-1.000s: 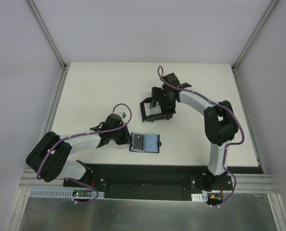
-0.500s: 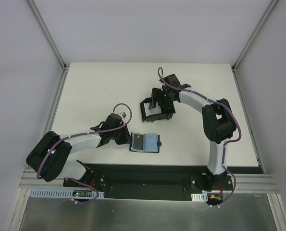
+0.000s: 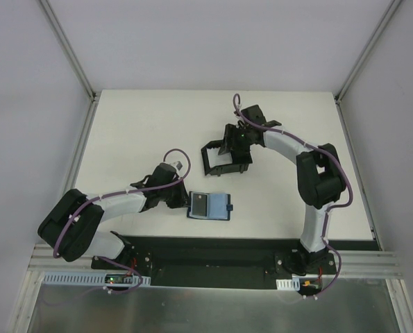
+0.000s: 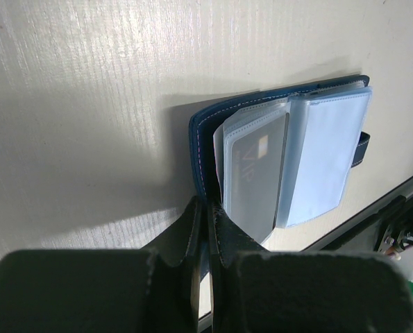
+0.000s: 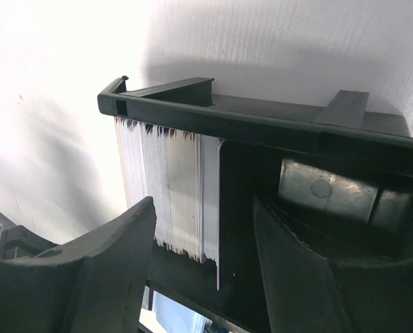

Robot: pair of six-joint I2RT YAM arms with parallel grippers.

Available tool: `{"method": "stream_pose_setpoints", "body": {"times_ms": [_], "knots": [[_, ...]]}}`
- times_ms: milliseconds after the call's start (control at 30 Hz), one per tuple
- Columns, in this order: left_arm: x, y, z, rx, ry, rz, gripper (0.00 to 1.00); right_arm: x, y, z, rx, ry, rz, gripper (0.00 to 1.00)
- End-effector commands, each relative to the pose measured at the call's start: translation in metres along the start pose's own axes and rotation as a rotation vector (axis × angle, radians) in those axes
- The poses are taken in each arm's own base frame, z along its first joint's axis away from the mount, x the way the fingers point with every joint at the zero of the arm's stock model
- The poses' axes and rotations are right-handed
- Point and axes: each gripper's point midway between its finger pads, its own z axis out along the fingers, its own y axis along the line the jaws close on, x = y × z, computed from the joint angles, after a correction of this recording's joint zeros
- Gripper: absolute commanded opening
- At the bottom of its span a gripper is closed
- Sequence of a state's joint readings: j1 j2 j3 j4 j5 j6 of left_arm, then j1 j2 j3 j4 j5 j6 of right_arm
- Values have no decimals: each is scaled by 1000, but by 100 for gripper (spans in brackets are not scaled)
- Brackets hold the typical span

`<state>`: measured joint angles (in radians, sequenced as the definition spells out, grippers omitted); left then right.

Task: Put the credit cards into the card holder
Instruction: Pick up the credit card from the storage box.

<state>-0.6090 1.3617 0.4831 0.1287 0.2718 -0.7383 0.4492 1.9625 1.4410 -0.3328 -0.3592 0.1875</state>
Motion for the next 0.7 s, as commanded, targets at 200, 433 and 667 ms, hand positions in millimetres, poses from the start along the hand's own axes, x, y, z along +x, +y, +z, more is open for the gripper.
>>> {"method": "stream_pose_setpoints", "body": {"times_ms": [200, 433, 667], "knots": [[3, 5, 2, -31, 25, 29, 0, -14, 15, -26, -25, -77, -20, 41], [3, 5, 2, -30, 26, 29, 0, -17, 14, -30, -28, -86, -24, 26], [4, 6, 2, -31, 29, 31, 0, -22, 5, -39, 43, -98, -56, 12]]}}
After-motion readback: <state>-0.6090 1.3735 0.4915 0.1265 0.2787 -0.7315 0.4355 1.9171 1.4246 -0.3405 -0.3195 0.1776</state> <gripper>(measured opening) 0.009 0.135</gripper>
